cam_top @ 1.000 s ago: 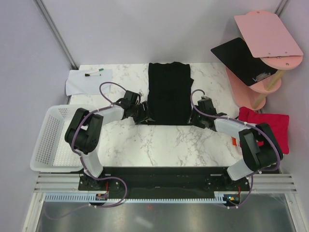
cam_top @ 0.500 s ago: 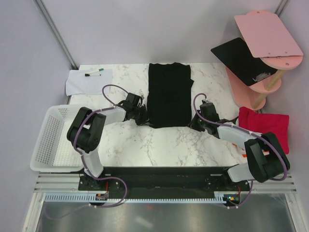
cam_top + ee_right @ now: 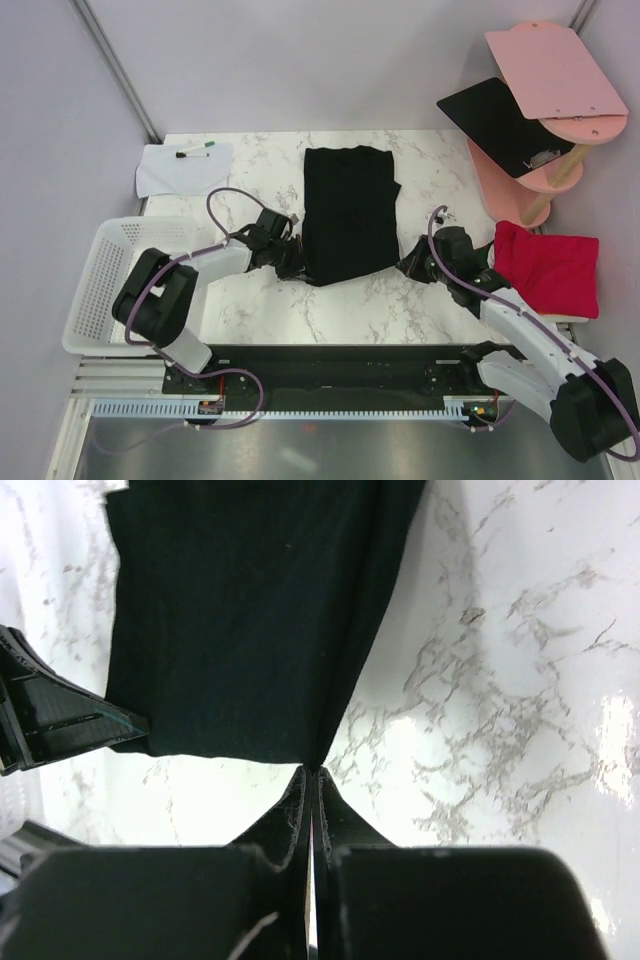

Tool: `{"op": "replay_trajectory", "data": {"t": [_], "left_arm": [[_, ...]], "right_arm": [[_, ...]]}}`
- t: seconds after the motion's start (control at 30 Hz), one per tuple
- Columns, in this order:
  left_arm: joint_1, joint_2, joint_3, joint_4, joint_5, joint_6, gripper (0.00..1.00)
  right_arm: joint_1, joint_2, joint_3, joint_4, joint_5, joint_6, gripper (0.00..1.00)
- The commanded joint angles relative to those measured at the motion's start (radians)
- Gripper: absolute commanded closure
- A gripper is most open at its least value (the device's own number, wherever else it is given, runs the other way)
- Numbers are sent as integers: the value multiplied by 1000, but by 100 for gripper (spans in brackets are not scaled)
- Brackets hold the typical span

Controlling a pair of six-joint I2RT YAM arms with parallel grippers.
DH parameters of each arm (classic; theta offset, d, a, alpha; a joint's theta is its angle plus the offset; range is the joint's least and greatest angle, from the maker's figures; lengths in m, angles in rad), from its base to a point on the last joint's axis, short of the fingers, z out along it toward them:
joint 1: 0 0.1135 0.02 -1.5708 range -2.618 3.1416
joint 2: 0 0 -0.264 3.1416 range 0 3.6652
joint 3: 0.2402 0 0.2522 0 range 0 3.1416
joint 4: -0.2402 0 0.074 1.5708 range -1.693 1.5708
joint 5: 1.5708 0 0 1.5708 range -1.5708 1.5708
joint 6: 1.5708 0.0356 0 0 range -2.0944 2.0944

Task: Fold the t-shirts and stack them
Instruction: Grab one side of the 2/3 rectangular tshirt with both arms, then fold the long partially folded tshirt into a neat square

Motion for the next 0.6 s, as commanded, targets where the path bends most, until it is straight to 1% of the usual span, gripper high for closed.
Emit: {"op": "replay_trajectory", "data": {"t": [0.0, 0.07, 0.1, 0.17, 0.2, 0.27, 0.3, 0.37, 0.4, 0.47, 0.5, 0.57], "left_arm": [[-17, -147, -7, -62, -4, 15, 98], [-17, -193, 14, -82, -33, 16, 98], [-17, -199, 52, -94, -44, 18, 98], [-16, -188, 106, -137, -70, 39, 98], [-16, -175, 167, -150, -77, 48, 98], [-14, -118, 241, -194, -91, 71, 98], [-11, -90, 317, -209, -94, 79, 98], [-3, -46, 394, -243, -105, 99, 98], [0, 0, 466, -251, -104, 105, 98], [18, 46, 540, -280, -101, 120, 98], [26, 86, 612, -289, -97, 125, 98], [53, 129, 708, -305, -84, 136, 98]], "right_arm": [[4, -116, 14, -119, -11, -20, 100], [5, -139, 23, -113, -1, -16, 100], [5, -136, 29, -108, 7, -16, 100], [5, -101, 59, -84, 24, -27, 100], [5, -84, 69, -71, 27, -35, 100], [4, -15, 105, -29, 38, -59, 100], [5, 12, 120, -18, 53, -70, 100], [4, 91, 177, 14, 79, -110, 100], [5, 117, 200, 22, 109, -127, 100], [5, 198, 272, 47, 140, -170, 100], [5, 224, 301, 50, 154, -185, 100], [4, 310, 388, 61, 185, -220, 100]]}}
